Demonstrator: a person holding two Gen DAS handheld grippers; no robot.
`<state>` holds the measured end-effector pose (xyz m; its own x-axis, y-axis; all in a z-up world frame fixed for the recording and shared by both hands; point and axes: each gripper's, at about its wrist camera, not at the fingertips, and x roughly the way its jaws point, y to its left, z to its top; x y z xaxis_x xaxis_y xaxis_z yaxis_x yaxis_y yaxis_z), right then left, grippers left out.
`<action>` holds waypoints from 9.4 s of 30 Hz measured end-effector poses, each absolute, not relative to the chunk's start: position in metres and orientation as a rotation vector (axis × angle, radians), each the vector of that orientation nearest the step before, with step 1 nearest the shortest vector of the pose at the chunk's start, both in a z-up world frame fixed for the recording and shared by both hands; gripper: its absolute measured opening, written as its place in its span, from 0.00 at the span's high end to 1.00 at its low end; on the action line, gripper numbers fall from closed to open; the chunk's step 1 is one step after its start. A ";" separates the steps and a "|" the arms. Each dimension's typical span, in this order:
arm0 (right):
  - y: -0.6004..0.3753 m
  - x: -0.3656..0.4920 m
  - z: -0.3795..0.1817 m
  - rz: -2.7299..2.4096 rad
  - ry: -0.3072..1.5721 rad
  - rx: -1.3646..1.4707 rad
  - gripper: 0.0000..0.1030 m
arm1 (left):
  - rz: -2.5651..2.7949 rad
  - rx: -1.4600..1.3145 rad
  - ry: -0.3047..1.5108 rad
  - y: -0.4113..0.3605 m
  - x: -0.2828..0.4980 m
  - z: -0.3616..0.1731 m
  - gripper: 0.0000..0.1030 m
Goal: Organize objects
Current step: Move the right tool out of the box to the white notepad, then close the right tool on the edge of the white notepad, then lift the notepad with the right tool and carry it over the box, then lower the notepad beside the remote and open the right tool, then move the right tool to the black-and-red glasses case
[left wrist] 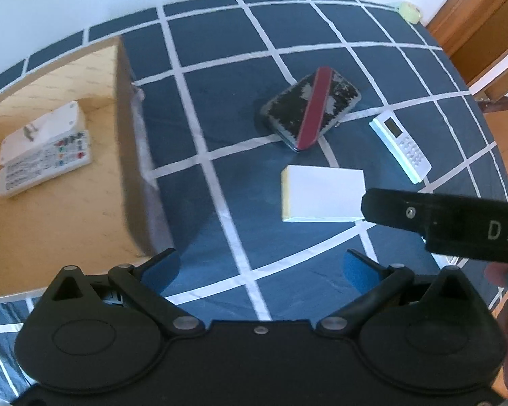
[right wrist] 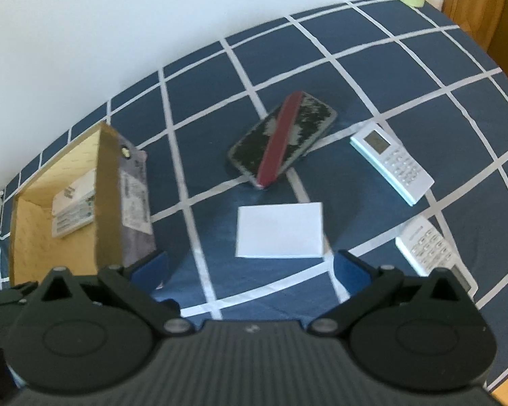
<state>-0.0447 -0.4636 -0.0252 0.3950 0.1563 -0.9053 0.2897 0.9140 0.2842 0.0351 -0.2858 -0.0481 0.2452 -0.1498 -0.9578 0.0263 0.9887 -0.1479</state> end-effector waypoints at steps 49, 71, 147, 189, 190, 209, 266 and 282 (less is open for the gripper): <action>-0.525 0.033 -0.164 0.020 1.402 0.592 0.31 | -0.268 -0.235 1.498 -0.339 0.126 -0.156 0.26; -0.516 0.018 -0.141 0.033 1.347 0.562 0.33 | -0.236 -0.202 1.436 -0.346 0.108 -0.123 0.31; -0.157 0.092 -0.068 0.249 1.294 0.309 0.33 | -0.021 -0.409 1.276 0.005 0.031 -0.076 0.32; -0.155 0.137 -0.132 0.232 1.399 0.286 0.32 | -0.005 -0.451 1.370 0.020 0.061 -0.130 0.31; -0.156 0.136 -0.130 0.229 1.394 0.284 0.31 | -0.002 -0.450 1.369 0.020 0.060 -0.128 0.31; -0.192 0.084 -0.046 0.170 1.241 0.291 0.05 | 0.037 -0.376 1.235 -0.022 0.021 -0.044 0.06; -0.553 0.054 -0.033 0.173 1.242 0.107 0.00 | 0.321 -0.283 1.298 -0.329 0.104 -0.067 0.00; -0.548 0.165 -0.108 0.324 1.366 -0.036 0.00 | 0.394 -0.347 1.384 -0.325 0.172 -0.125 0.00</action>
<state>0.1654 -0.5480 -0.1081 0.1661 0.2069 -0.9642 -0.2484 0.9550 0.1621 0.1721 -0.3248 -0.1246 0.1403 0.0656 -0.9879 -0.4645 0.8855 -0.0072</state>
